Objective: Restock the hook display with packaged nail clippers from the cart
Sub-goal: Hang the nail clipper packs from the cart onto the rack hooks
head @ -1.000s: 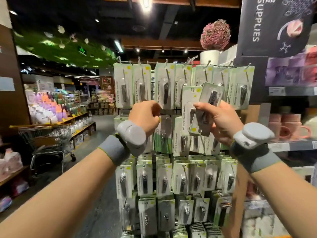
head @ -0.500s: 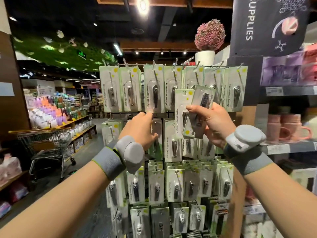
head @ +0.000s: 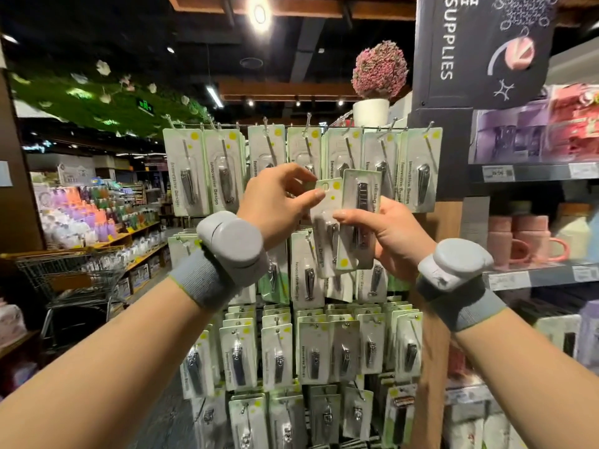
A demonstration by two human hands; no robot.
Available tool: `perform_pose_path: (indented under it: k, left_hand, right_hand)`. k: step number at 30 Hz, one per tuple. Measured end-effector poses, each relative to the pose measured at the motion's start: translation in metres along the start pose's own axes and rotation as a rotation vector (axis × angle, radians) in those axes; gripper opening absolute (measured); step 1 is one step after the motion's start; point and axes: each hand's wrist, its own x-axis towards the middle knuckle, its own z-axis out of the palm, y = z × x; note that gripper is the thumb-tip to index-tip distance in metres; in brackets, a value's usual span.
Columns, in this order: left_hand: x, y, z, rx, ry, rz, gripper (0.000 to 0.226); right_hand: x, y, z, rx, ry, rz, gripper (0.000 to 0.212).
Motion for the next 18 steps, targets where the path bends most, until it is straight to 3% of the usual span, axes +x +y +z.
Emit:
perform_pose_path:
  k: [2,8,16,18]
  left_hand:
    - [0.001,-0.001,0.0,-0.07,0.023,-0.028,0.011]
    - [-0.006,-0.007,-0.012,-0.209,-0.014,-0.108,0.014]
    - [-0.027,-0.015,-0.058,-0.195,0.028,-0.123,0.01]
    - [-0.034,-0.022,-0.079,-0.17,0.081,-0.127,0.009]
  right_hand:
    - [-0.001,0.0,-0.001,-0.006,-0.007,0.014,0.033]
    - [0.001,-0.001,-0.003,0.028,0.019,-0.031,0.013]
    - [0.004,-0.003,0.027,0.085,0.012,-0.034,0.033]
    - [0.003,-0.004,0.037,0.082,-0.009,-0.041,0.019]
